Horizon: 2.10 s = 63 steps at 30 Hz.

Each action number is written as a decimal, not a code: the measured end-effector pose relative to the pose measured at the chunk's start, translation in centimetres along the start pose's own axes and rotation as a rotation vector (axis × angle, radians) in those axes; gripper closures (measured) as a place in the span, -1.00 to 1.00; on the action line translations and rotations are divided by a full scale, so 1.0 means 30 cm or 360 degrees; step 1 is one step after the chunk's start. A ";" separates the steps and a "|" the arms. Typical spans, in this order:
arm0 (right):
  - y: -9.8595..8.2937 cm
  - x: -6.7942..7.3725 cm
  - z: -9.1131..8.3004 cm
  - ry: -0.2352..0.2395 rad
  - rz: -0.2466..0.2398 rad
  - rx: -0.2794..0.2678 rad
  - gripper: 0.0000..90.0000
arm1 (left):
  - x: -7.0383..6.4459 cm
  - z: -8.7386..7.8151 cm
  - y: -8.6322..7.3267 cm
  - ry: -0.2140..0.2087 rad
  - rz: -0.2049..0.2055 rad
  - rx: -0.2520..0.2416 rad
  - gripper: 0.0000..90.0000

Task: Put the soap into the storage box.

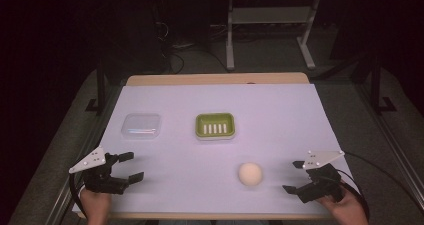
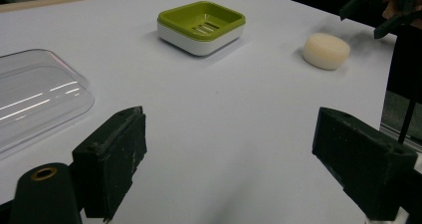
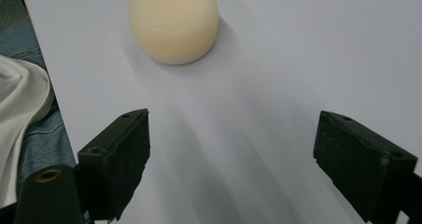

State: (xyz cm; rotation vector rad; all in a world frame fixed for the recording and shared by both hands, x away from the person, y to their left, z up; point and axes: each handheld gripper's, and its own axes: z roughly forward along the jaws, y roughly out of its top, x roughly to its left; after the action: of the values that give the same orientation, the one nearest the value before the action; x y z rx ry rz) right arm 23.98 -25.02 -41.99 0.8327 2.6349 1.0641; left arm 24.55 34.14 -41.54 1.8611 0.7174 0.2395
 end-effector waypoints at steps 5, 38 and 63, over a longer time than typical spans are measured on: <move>0.016 0.003 0.012 0.0021 -0.0005 0.0011 -0.69 | 0.002 -0.003 -0.001 0.0001 0.0000 0.0000 -0.71; 0.172 0.031 0.051 0.0109 -0.0178 0.0050 -0.69 | 0.001 -0.010 -0.008 -0.0026 0.0041 -0.0004 -0.71; 0.245 0.052 0.115 0.0150 -0.0273 0.0122 -0.69 | 0.004 -0.013 -0.008 -0.0007 0.0056 0.0003 -0.71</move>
State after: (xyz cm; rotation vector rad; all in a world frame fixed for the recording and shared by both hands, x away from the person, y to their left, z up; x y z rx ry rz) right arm 27.10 -17.81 -39.39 0.5704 2.7812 0.9866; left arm 24.37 34.56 -41.63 1.8768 0.6827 0.2574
